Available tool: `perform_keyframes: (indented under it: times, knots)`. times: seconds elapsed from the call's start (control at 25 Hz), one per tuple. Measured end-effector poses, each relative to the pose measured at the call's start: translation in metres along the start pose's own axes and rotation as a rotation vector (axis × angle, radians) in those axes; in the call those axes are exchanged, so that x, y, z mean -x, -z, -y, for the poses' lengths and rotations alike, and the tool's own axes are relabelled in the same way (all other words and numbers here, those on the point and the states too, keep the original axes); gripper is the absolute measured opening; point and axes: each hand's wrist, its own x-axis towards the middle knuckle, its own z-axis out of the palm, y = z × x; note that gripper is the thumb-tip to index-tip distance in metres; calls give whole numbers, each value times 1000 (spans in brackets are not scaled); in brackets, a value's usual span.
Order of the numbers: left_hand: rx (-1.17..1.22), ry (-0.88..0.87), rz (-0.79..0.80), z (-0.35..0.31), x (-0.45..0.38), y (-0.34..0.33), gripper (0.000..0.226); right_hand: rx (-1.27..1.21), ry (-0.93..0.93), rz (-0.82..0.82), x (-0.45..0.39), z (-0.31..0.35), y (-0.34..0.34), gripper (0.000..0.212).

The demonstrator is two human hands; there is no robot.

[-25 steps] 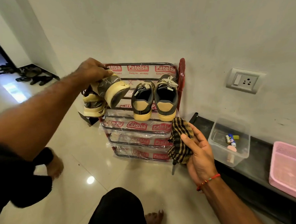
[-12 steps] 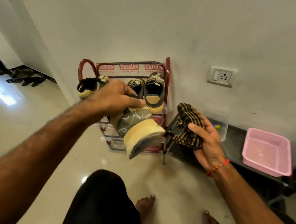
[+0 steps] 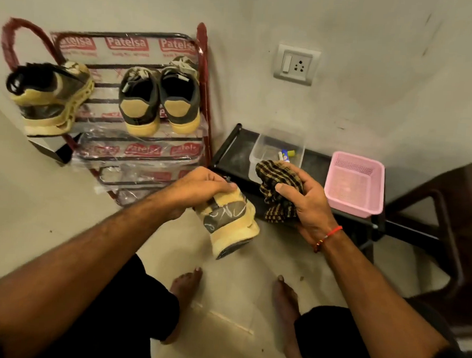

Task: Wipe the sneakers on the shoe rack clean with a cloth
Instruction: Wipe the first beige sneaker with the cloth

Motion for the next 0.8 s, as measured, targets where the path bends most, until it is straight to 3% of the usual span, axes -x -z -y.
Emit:
perform_keyframes:
  times: [0.12, 0.28, 0.44, 0.48, 0.6, 0.72, 0.8]
  knots:
    - [214, 1, -4, 31, -28, -22, 33, 225, -25, 23, -2, -13, 16, 42]
    - [346, -25, 23, 57, -53, -41, 39, 538, 24, 178, -6, -25, 14, 41]
    - [311, -20, 56, 60, -66, -49, 38, 916, 447, 478, 0, -43, -15, 45]
    - [311, -20, 70, 61, -68, -50, 39, 977, 487, 478, -7, -42, -13, 44]
    - [369, -5, 106, 61, -75, -49, 41, 1017, 452, 267, -23, -40, -8, 39]
    - [387, 26, 106, 59, -78, -48, 53, 1018, 538, 434, -12, -43, -21, 37]
    - [378, 43, 98, 54, -80, -48, 62, 1066, 530, 387, -19, -41, -15, 37]
